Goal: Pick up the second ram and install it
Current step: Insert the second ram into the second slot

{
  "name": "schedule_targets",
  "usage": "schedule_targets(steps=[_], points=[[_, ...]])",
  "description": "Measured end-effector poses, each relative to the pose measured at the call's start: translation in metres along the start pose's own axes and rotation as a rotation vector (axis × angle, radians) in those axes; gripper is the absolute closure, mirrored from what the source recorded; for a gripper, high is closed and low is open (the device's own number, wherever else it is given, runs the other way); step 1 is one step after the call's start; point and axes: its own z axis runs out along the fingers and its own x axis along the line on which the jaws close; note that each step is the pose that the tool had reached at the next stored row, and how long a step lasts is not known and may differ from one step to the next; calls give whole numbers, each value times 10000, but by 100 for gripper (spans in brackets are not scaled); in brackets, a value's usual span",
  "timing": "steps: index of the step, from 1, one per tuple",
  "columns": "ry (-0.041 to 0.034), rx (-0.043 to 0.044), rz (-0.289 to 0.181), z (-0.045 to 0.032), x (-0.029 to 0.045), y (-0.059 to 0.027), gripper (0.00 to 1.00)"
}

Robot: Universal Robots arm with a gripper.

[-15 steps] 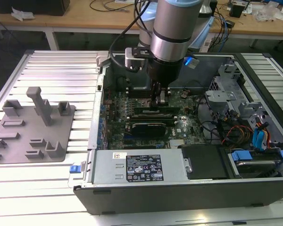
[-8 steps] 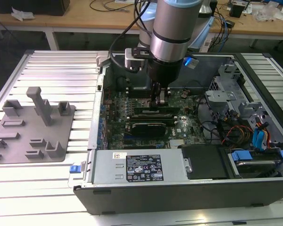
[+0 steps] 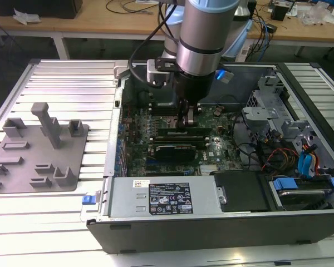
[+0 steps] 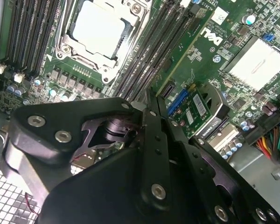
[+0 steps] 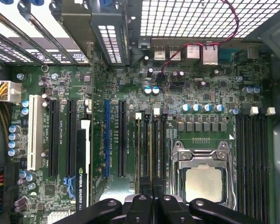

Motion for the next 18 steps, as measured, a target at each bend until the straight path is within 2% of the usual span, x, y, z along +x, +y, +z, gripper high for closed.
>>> schedule_targets(steps=[7, 10, 13, 14, 16, 18], points=[[-1, 1, 13, 63, -27, 13, 91], [-61, 2, 16, 90, -35, 34, 91], [-73, 0, 19, 128, -37, 40, 91], [-102, 0, 18, 133, -39, 42, 91], [-108, 0, 18, 134, -39, 42, 91], [-162, 1, 15, 156, -38, 41, 91]])
